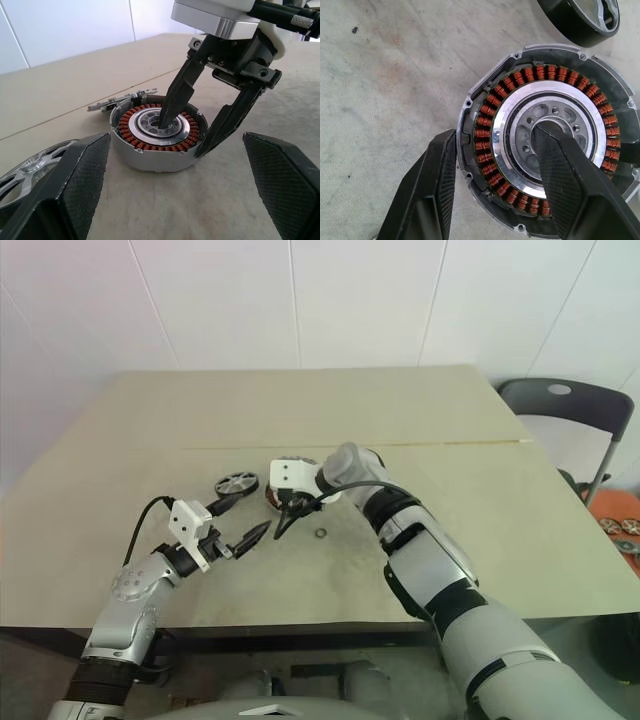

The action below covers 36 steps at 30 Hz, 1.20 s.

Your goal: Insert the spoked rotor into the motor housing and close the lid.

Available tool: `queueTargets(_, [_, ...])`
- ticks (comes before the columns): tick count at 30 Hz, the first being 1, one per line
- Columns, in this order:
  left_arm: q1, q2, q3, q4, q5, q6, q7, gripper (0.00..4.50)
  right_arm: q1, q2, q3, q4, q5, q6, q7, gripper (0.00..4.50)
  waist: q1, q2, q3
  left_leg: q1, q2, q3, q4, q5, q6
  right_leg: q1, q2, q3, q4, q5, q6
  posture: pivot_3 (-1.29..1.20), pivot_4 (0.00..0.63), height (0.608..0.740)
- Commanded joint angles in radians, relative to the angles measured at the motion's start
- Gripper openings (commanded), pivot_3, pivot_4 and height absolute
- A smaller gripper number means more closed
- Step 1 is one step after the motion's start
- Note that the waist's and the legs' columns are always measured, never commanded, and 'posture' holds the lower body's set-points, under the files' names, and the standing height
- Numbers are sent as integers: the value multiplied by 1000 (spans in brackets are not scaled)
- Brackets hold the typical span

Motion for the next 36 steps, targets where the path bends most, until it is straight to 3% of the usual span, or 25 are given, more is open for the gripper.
queueTargets(1, [-20,2,4,-19,4,-20,6,4500,20,-25,-1,-61,8,7,85,2055,1,0,0,0,0,0,0,0,0,0,0,0,0,0,0,0,0,740])
queueTargets(6, [-15,13,20,-20,-2,-21,4,4500,108,-92,11,-317,68,97,286,2055,2,0,0,-2,0,0,-1,0,0,-1,-1,-1,-1,0,0,0,0,740])
queueTargets(11, [-5,32,39,-23,-9,-20,3,4500,190,-159,29,-559,102,217,397,2055,2,0,0,-2,0,-1,-2,0,0,-2,-1,-1,-2,0,0,0,0,740])
queueTargets(14, [-3,36,42,-21,-10,-20,4,4500,241,-177,61,-629,92,253,405,2055,2,0,0,-2,0,-1,-2,0,0,-1,-1,-2,-1,0,0,0,0,740])
queueTargets(20, [-1,38,41,-25,-9,-20,7,4500,297,-119,78,-608,73,269,283,2055,-5,-2,-1,0,0,-1,-2,0,0,0,0,-2,-1,0,0,0,0,740])
queueTargets(27, [-4,40,40,-19,-5,-23,8,4500,292,-65,-3,-596,146,329,215,4199,-12,-1,-1,3,2,-2,-1,0,0,2,3,-1,0,0,-1,0,0,740])
queueTargets(36, [-4,41,38,-16,-6,-24,4,4500,274,-123,-231,-641,386,437,242,4199,4,-1,0,-2,0,-2,-1,0,0,-1,0,-2,-3,0,0,0,0,740])
